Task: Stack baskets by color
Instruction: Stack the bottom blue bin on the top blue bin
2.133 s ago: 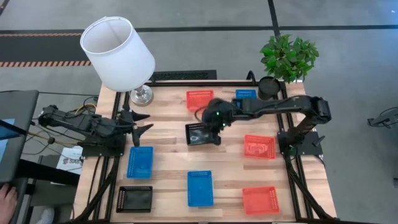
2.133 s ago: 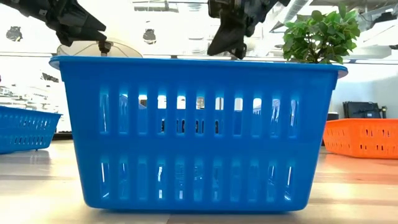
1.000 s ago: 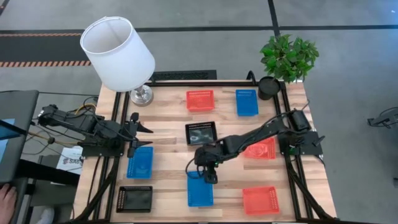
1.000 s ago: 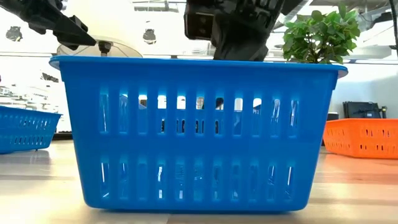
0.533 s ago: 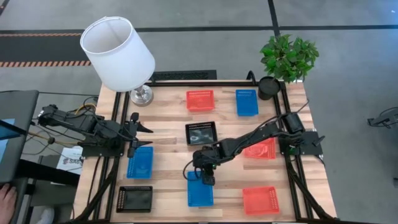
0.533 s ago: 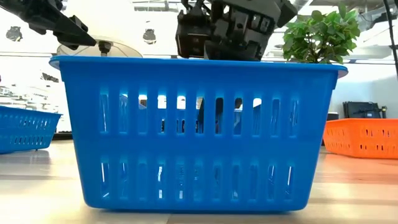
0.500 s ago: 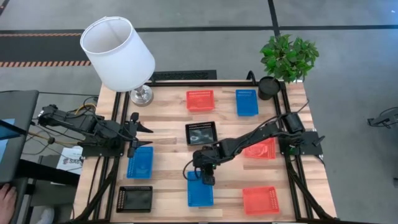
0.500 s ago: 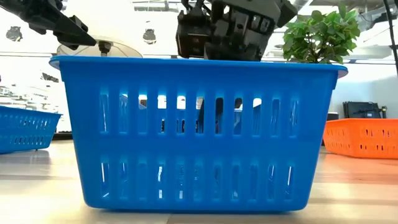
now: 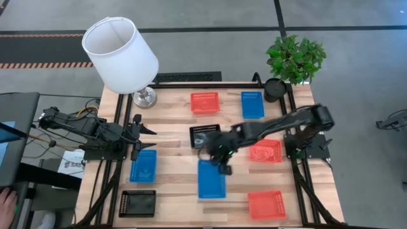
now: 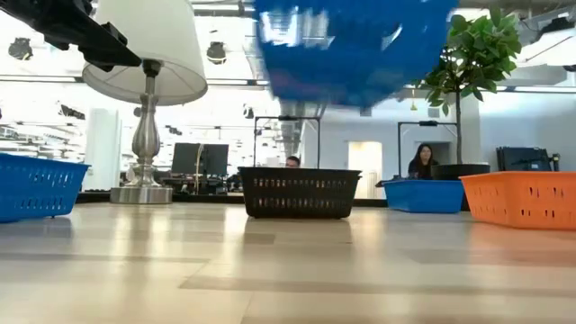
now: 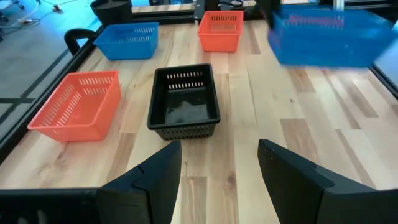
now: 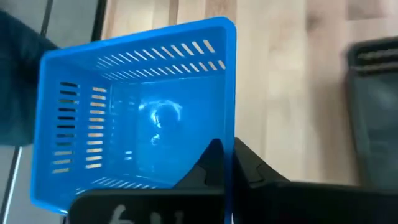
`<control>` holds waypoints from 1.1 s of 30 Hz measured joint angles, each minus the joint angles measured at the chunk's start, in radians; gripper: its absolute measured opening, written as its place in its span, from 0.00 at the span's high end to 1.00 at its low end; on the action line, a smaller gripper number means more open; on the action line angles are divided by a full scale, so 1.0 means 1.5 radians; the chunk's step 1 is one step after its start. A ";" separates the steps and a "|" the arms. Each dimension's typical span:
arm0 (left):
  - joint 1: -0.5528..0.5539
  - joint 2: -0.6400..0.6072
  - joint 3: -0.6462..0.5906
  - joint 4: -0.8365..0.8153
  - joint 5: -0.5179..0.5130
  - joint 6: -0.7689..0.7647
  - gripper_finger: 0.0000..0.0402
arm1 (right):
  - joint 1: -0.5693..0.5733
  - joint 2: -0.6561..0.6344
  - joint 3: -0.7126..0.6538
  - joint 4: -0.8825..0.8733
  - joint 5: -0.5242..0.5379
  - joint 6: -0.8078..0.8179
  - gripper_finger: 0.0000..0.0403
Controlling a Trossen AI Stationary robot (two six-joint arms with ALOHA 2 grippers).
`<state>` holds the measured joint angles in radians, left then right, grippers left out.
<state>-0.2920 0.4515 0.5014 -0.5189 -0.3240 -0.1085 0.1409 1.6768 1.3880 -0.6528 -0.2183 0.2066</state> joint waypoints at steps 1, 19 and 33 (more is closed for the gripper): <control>0.000 0.000 0.000 0.004 -0.001 0.000 0.50 | -0.009 -0.024 0.000 -0.030 0.008 -0.014 0.99; 0.000 0.000 0.000 0.125 -0.169 -0.030 0.50 | -0.343 -0.177 -0.008 -0.260 0.321 -0.483 0.99; 0.000 0.009 0.000 0.136 -0.265 -0.116 0.50 | -0.656 -0.191 -0.069 -0.189 0.114 -0.727 0.99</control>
<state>-0.2919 0.4656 0.5014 -0.3149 -0.7210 -0.2829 -0.8438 1.3909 1.2845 -0.9364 -0.0467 -0.8832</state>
